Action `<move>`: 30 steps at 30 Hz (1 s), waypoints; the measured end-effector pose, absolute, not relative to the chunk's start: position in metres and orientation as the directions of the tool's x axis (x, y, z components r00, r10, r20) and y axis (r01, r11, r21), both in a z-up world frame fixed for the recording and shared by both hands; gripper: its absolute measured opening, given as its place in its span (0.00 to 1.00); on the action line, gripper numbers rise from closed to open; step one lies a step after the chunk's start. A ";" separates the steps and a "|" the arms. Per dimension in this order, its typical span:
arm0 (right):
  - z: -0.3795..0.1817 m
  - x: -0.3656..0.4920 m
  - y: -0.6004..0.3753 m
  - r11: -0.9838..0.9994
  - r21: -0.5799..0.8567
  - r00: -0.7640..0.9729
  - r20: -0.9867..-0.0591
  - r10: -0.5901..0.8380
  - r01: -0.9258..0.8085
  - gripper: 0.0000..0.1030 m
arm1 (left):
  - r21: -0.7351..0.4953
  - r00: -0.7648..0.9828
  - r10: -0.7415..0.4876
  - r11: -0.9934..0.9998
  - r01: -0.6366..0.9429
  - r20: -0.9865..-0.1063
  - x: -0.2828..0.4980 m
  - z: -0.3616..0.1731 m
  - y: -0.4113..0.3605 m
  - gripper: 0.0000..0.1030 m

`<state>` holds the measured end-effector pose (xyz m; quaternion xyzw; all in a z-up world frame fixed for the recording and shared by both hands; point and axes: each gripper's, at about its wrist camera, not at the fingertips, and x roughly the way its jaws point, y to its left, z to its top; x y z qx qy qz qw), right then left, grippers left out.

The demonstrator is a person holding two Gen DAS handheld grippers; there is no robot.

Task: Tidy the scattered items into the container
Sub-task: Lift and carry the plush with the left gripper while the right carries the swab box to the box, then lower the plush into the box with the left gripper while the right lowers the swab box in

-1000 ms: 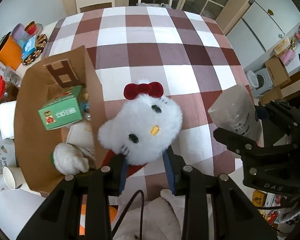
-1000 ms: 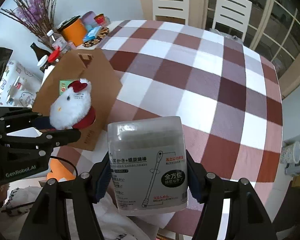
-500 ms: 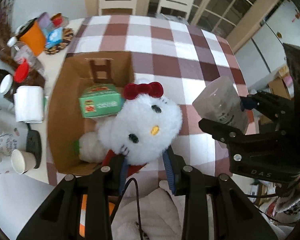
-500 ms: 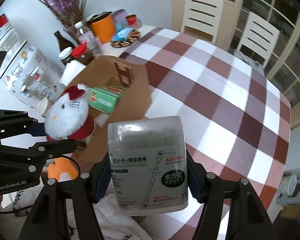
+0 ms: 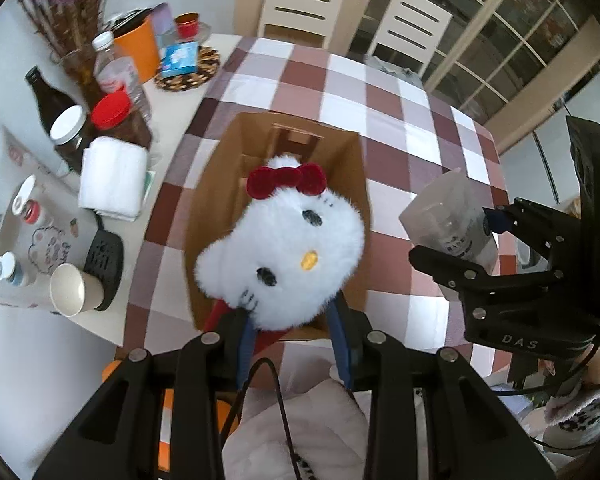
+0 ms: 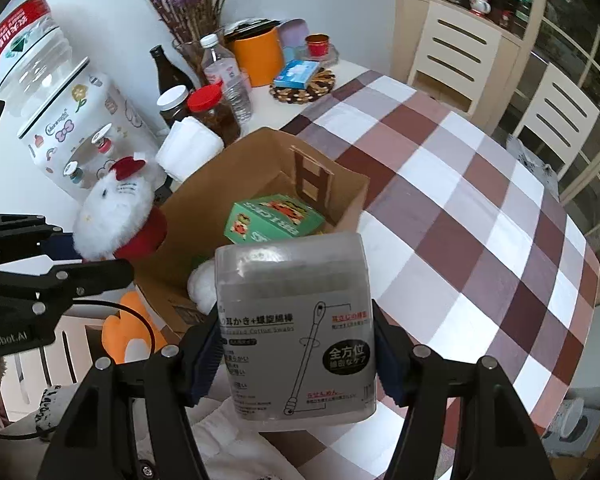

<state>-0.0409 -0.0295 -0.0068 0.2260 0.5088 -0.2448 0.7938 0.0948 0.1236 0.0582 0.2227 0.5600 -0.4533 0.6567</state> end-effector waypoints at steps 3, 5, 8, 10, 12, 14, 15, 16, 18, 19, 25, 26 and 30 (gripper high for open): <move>-0.008 -0.031 -0.030 0.786 0.112 0.362 -0.920 -0.149 0.608 0.64 | -0.216 -0.036 -0.342 0.503 0.837 -0.939 0.105 0.055 0.130 0.33; -0.008 -0.024 -0.030 0.789 0.118 0.363 -0.921 -0.140 0.603 0.64 | -0.215 -0.038 -0.337 0.506 0.835 -0.941 0.110 0.053 0.132 0.33; -0.008 -0.013 -0.030 0.796 0.130 0.371 -0.920 -0.125 0.591 0.64 | -0.214 -0.041 -0.331 0.506 0.836 -0.943 0.116 0.049 0.132 0.33; -0.009 -0.007 -0.029 0.800 0.139 0.374 -0.921 -0.113 0.583 0.64 | -0.216 -0.046 -0.327 0.502 0.837 -0.944 0.120 0.047 0.130 0.33; -0.011 0.000 -0.029 0.804 0.142 0.372 -0.922 -0.104 0.577 0.64 | -0.217 -0.052 -0.324 0.497 0.840 -0.944 0.122 0.045 0.129 0.33; -0.012 0.005 -0.028 0.806 0.144 0.370 -0.924 -0.099 0.574 0.64 | -0.216 -0.057 -0.319 0.491 0.844 -0.946 0.123 0.042 0.126 0.33; -0.013 0.007 -0.029 0.807 0.145 0.370 -0.924 -0.096 0.572 0.64 | -0.216 -0.060 -0.315 0.489 0.845 -0.947 0.124 0.041 0.124 0.33; -0.013 0.010 -0.029 0.808 0.147 0.370 -0.924 -0.094 0.571 0.64 | -0.215 -0.062 -0.312 0.487 0.847 -0.948 0.125 0.040 0.123 0.33; -0.014 0.013 -0.030 0.806 0.150 0.370 -0.925 -0.090 0.573 0.64 | -0.215 -0.065 -0.308 0.484 0.848 -0.949 0.127 0.038 0.121 0.33; -0.015 0.014 -0.031 0.806 0.151 0.369 -0.925 -0.089 0.573 0.64 | -0.216 -0.066 -0.307 0.483 0.848 -0.949 0.127 0.038 0.120 0.33; -0.020 0.022 -0.037 0.808 0.158 0.363 -0.929 -0.074 0.568 0.64 | -0.212 -0.072 -0.293 0.482 0.850 -0.953 0.132 0.034 0.114 0.33; -0.021 0.023 -0.038 0.808 0.159 0.363 -0.929 -0.072 0.568 0.64 | -0.211 -0.072 -0.291 0.482 0.851 -0.954 0.133 0.033 0.113 0.33; -0.023 0.027 -0.041 0.809 0.164 0.360 -0.931 -0.063 0.565 0.64 | -0.212 -0.079 -0.283 0.479 0.851 -0.956 0.136 0.031 0.109 0.33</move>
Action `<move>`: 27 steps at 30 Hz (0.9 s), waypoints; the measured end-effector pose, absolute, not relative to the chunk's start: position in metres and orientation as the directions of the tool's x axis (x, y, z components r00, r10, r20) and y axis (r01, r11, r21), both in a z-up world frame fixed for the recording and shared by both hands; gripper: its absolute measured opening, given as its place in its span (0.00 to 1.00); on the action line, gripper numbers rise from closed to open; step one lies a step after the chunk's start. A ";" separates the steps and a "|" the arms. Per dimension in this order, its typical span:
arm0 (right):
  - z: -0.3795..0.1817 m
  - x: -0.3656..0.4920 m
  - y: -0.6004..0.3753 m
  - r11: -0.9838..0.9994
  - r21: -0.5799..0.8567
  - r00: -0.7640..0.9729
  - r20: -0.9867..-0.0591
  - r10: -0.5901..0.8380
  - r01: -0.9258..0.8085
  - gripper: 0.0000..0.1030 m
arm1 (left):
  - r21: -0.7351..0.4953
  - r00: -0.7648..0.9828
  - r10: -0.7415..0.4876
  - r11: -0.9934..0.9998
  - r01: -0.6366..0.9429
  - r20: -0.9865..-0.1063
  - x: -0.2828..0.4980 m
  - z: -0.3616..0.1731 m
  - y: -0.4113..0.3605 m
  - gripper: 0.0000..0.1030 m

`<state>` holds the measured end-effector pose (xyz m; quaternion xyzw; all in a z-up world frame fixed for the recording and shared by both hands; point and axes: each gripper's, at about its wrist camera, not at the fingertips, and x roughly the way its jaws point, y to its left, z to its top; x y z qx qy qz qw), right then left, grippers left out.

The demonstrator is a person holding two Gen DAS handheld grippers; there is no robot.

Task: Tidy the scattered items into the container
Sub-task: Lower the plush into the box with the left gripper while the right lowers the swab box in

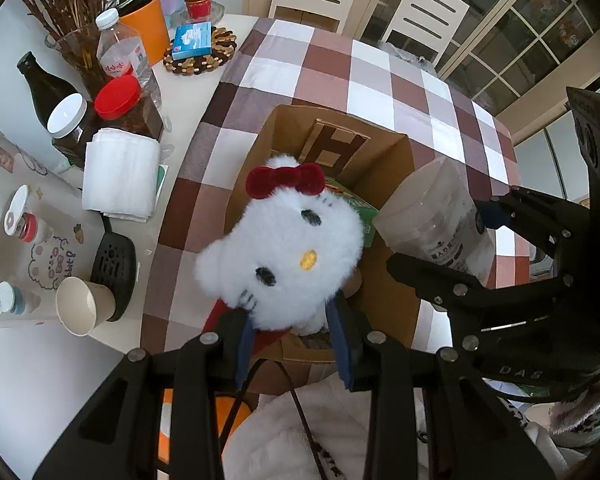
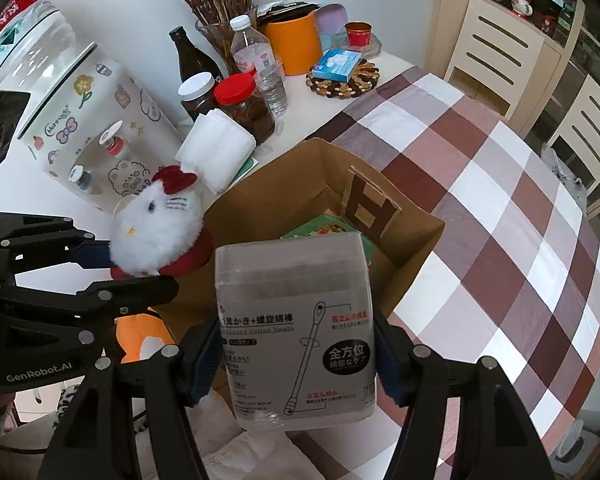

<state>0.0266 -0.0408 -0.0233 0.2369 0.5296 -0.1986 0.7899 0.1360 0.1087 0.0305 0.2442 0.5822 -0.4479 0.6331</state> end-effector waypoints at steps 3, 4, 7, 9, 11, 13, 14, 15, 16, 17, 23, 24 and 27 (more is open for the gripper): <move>-0.026 0.028 -0.044 0.810 0.167 0.356 -0.933 -0.054 0.562 0.64 | -0.211 -0.083 -0.276 0.477 0.853 -0.958 0.137 0.028 0.106 0.33; -0.027 0.029 -0.044 0.810 0.168 0.354 -0.934 -0.052 0.562 0.64 | -0.211 -0.084 -0.273 0.476 0.854 -0.958 0.138 0.027 0.105 0.33; -0.030 0.032 -0.046 0.812 0.170 0.348 -0.936 -0.044 0.559 0.64 | -0.210 -0.088 -0.266 0.474 0.855 -0.960 0.140 0.025 0.103 0.33; -0.031 0.033 -0.047 0.813 0.172 0.347 -0.937 -0.039 0.556 0.64 | -0.208 -0.090 -0.259 0.473 0.856 -0.962 0.140 0.024 0.101 0.33; -0.032 0.034 -0.048 0.815 0.173 0.346 -0.938 -0.036 0.554 0.64 | -0.205 -0.091 -0.253 0.473 0.857 -0.963 0.141 0.022 0.100 0.33; -0.032 0.036 -0.049 0.815 0.174 0.344 -0.938 -0.034 0.552 0.64 | -0.205 -0.094 -0.247 0.473 0.857 -0.964 0.143 0.020 0.099 0.33; -0.032 0.036 -0.049 0.816 0.173 0.344 -0.938 -0.033 0.552 0.64 | -0.205 -0.095 -0.246 0.473 0.857 -0.965 0.143 0.020 0.098 0.33; -0.032 0.036 -0.049 0.816 0.173 0.344 -0.938 -0.033 0.552 0.64 | -0.205 -0.096 -0.244 0.474 0.857 -0.965 0.144 0.019 0.098 0.33; -0.032 0.036 -0.049 0.817 0.172 0.343 -0.939 -0.034 0.551 0.64 | -0.204 -0.097 -0.242 0.473 0.857 -0.965 0.145 0.018 0.098 0.33; -0.033 0.037 -0.050 0.817 0.172 0.343 -0.939 -0.034 0.550 0.64 | -0.204 -0.097 -0.241 0.472 0.858 -0.966 0.145 0.018 0.097 0.33; -0.034 0.040 -0.051 0.825 0.166 0.335 -0.942 -0.030 0.541 0.65 | -0.204 -0.094 -0.246 0.475 0.856 -0.965 0.146 0.020 0.097 0.34; -0.032 0.040 -0.050 0.828 0.165 0.337 -0.941 -0.031 0.536 0.65 | -0.204 -0.092 -0.248 0.474 0.857 -0.964 0.146 0.021 0.097 0.35; -0.028 0.040 -0.048 0.844 0.153 0.344 -0.938 -0.040 0.514 0.65 | -0.200 -0.081 -0.258 0.479 0.855 -0.963 0.149 0.026 0.099 0.45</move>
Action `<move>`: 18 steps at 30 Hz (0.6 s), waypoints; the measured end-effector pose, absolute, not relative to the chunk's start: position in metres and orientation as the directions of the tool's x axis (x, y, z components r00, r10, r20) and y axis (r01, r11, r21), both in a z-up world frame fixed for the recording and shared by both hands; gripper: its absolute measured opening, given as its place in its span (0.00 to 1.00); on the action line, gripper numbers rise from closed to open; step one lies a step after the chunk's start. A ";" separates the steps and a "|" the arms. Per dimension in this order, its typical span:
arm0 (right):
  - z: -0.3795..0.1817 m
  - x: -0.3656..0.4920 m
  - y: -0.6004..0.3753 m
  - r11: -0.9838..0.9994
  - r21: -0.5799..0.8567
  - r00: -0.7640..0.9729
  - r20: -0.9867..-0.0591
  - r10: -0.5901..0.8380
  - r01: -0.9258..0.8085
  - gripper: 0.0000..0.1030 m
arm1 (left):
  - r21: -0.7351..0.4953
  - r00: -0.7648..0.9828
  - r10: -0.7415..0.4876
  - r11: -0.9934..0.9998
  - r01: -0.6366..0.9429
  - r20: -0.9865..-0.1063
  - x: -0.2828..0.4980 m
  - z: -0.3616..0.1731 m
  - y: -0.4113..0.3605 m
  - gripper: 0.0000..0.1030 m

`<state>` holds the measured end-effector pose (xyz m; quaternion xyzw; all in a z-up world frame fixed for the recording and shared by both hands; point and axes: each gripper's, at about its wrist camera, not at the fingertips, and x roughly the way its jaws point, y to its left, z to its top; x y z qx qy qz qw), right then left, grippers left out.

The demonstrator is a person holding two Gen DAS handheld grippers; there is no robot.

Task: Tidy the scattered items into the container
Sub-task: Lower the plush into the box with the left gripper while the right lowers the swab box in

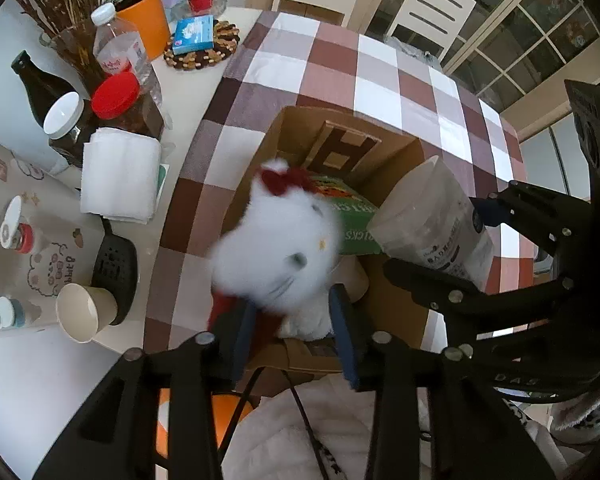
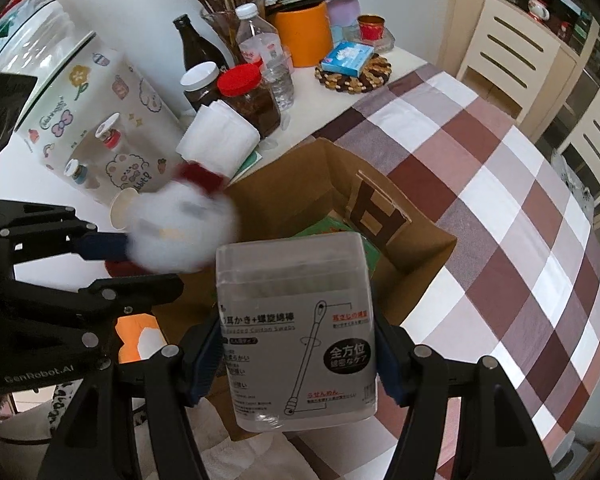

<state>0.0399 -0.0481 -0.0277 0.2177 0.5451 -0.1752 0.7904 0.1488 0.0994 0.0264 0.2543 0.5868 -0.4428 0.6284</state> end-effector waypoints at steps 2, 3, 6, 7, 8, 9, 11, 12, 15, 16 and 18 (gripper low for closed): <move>-0.025 0.040 -0.047 0.858 0.133 0.340 -0.939 -0.051 0.496 0.65 | -0.199 -0.072 -0.268 0.483 0.853 -0.961 0.152 0.031 0.101 0.64; -0.023 0.040 -0.046 0.864 0.128 0.339 -0.939 -0.052 0.487 0.66 | -0.204 -0.070 -0.280 0.483 0.851 -0.957 0.155 0.035 0.102 0.76; -0.017 0.039 -0.046 0.869 0.133 0.359 -0.932 -0.053 0.476 0.71 | -0.190 -0.041 -0.305 0.479 0.857 -0.951 0.157 0.047 0.105 0.79; -0.014 0.039 -0.046 0.869 0.138 0.367 -0.929 -0.053 0.475 0.73 | -0.182 -0.031 -0.307 0.476 0.860 -0.951 0.158 0.050 0.105 0.80; -0.010 0.038 -0.046 0.869 0.136 0.371 -0.927 -0.057 0.475 0.75 | -0.175 -0.022 -0.310 0.476 0.862 -0.951 0.158 0.053 0.105 0.81; -0.007 0.038 -0.045 0.869 0.127 0.371 -0.926 -0.069 0.478 0.75 | -0.171 -0.016 -0.311 0.477 0.862 -0.950 0.159 0.056 0.105 0.83; -0.002 0.037 -0.044 0.866 0.104 0.366 -0.925 -0.096 0.489 0.75 | -0.158 -0.003 -0.311 0.475 0.865 -0.951 0.159 0.060 0.105 0.83; 0.001 0.037 -0.045 0.862 0.098 0.364 -0.926 -0.105 0.498 0.75 | -0.147 0.008 -0.309 0.475 0.868 -0.951 0.158 0.063 0.106 0.84; 0.007 0.031 -0.047 0.842 0.094 0.359 -0.925 -0.123 0.530 0.75 | -0.117 0.035 -0.302 0.469 0.875 -0.953 0.155 0.068 0.107 0.87; 0.009 0.029 -0.048 0.834 0.095 0.356 -0.926 -0.127 0.543 0.75 | -0.112 0.039 -0.300 0.467 0.877 -0.953 0.154 0.070 0.107 0.88; 0.010 0.023 -0.050 0.818 0.101 0.351 -0.928 -0.128 0.566 0.75 | -0.103 0.044 -0.296 0.464 0.880 -0.954 0.151 0.072 0.108 0.91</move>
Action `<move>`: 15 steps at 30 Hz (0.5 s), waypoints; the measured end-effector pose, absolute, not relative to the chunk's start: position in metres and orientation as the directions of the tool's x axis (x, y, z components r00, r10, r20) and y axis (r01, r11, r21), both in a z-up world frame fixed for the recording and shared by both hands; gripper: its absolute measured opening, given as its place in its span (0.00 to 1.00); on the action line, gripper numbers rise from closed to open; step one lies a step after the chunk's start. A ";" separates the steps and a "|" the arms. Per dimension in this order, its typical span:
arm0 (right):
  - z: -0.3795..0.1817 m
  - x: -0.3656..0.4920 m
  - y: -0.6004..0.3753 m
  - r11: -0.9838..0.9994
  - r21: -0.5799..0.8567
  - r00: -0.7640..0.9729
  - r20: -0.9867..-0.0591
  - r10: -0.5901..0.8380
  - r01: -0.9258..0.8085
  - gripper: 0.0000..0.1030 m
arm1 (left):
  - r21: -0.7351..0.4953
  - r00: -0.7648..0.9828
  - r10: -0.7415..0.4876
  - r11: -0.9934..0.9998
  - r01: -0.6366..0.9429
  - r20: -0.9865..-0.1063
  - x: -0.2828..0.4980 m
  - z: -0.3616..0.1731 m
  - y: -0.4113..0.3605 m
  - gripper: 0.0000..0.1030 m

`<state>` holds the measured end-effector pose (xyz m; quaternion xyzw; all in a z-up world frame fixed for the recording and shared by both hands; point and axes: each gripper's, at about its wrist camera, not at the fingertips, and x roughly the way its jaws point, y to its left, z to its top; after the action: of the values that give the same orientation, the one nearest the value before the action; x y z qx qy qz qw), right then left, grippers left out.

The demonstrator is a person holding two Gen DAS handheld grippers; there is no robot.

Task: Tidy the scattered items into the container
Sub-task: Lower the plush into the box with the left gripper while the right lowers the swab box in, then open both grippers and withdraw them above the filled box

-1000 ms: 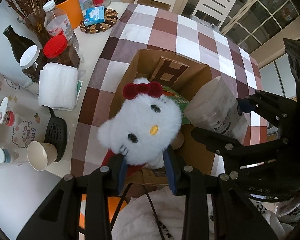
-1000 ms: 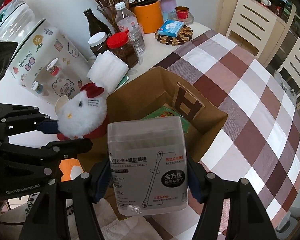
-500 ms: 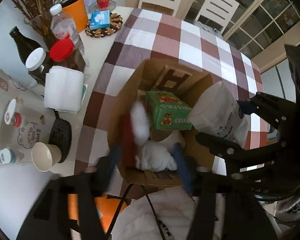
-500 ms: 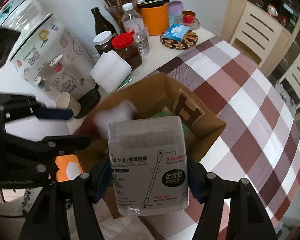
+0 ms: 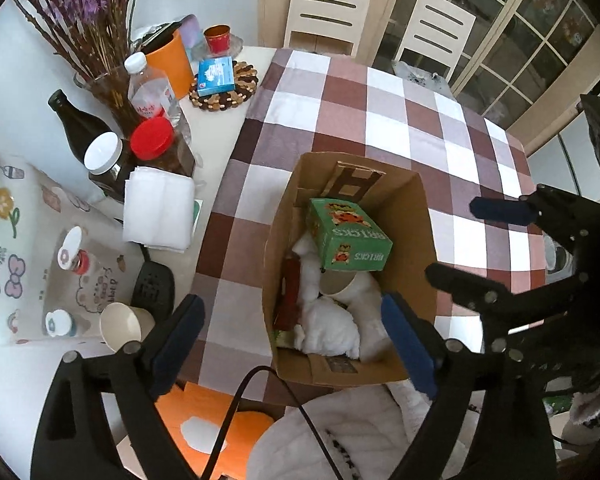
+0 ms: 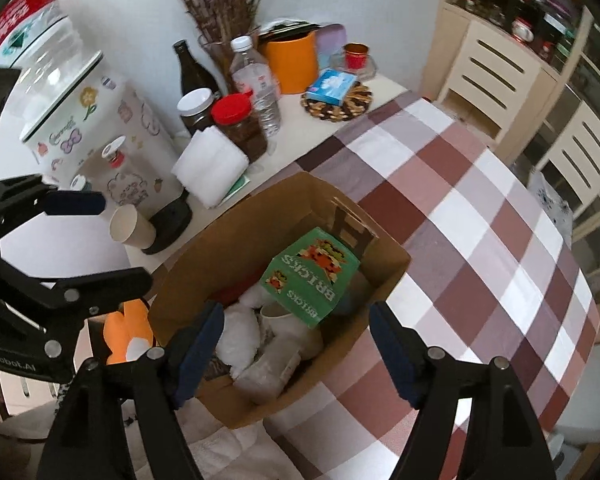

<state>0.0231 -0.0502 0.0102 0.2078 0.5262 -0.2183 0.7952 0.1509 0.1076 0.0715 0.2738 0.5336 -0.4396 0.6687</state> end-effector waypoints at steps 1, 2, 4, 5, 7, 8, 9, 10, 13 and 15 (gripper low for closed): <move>0.010 0.020 -0.051 0.809 0.105 0.348 -0.929 -0.129 0.579 0.75 | -0.098 0.047 -0.292 0.462 0.882 -0.955 0.150 0.072 0.108 0.92; 0.010 0.017 -0.052 0.800 0.106 0.343 -0.930 -0.131 0.591 0.75 | -0.091 0.050 -0.286 0.461 0.883 -0.957 0.149 0.072 0.108 0.92; 0.008 0.011 -0.053 0.776 0.102 0.324 -0.936 -0.137 0.623 0.75 | -0.080 0.051 -0.265 0.461 0.884 -0.963 0.146 0.070 0.108 0.93; 0.007 0.007 -0.053 0.763 0.103 0.319 -0.937 -0.141 0.638 0.75 | -0.076 0.049 -0.252 0.463 0.883 -0.966 0.146 0.069 0.108 0.93; 0.005 0.000 -0.054 0.732 0.096 0.300 -0.942 -0.153 0.674 0.75 | -0.074 0.041 -0.237 0.460 0.885 -0.971 0.145 0.066 0.108 0.93; 0.004 -0.003 -0.054 0.720 0.089 0.289 -0.944 -0.160 0.688 0.75 | -0.072 0.039 -0.229 0.456 0.887 -0.973 0.144 0.064 0.107 0.93; 0.002 -0.006 -0.054 0.706 0.081 0.278 -0.946 -0.168 0.703 0.75 | -0.069 0.038 -0.222 0.454 0.888 -0.974 0.143 0.063 0.107 0.93; 0.001 -0.009 -0.054 0.690 0.073 0.264 -0.948 -0.175 0.720 0.75 | -0.064 0.039 -0.214 0.451 0.890 -0.976 0.141 0.062 0.107 0.93; -0.006 -0.018 -0.052 0.643 0.063 0.229 -0.957 -0.178 0.763 0.75 | -0.046 0.044 -0.196 0.435 0.899 -0.980 0.137 0.059 0.105 0.94; -0.011 -0.022 -0.050 0.615 0.063 0.212 -0.962 -0.173 0.786 0.75 | -0.045 0.039 -0.188 0.423 0.905 -0.981 0.133 0.057 0.104 0.94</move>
<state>-0.0224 -0.0502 -0.0106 0.2877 0.5330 -0.3313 0.7234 0.1334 0.1037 0.0572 0.3278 0.5469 -0.4257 0.6421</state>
